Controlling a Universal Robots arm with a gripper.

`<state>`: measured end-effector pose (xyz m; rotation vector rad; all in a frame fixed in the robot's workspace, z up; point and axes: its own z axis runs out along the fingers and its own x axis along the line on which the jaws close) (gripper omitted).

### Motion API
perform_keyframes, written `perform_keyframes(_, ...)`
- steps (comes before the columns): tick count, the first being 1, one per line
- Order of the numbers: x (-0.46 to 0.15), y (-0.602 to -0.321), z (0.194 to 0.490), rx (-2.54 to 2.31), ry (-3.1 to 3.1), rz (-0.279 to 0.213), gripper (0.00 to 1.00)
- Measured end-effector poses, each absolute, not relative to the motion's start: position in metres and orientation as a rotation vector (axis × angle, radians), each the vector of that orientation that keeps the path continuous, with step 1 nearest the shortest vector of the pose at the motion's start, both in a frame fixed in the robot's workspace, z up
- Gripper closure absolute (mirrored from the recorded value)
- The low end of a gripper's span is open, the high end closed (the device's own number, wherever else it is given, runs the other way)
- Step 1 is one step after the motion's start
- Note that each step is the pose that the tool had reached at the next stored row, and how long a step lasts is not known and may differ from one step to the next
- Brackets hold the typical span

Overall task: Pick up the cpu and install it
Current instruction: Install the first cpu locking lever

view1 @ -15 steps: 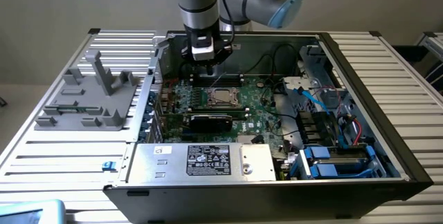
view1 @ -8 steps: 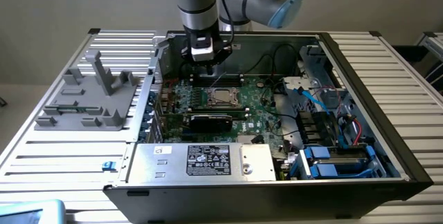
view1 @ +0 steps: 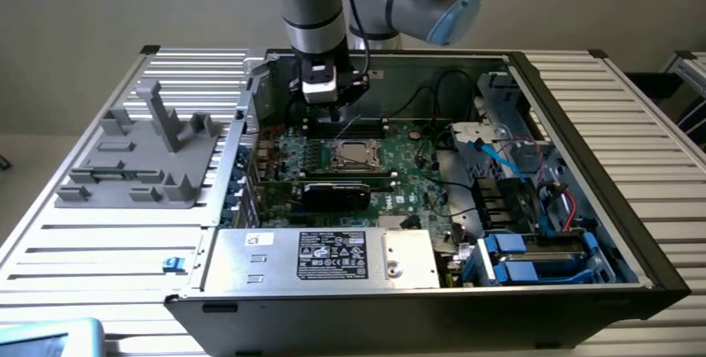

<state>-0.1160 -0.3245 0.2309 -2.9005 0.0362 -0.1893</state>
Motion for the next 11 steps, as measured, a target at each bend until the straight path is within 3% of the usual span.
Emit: perform_keyframes(11, -0.1174, -0.3265, 0.2272, -2.9, 0.177, -0.206, 0.89)
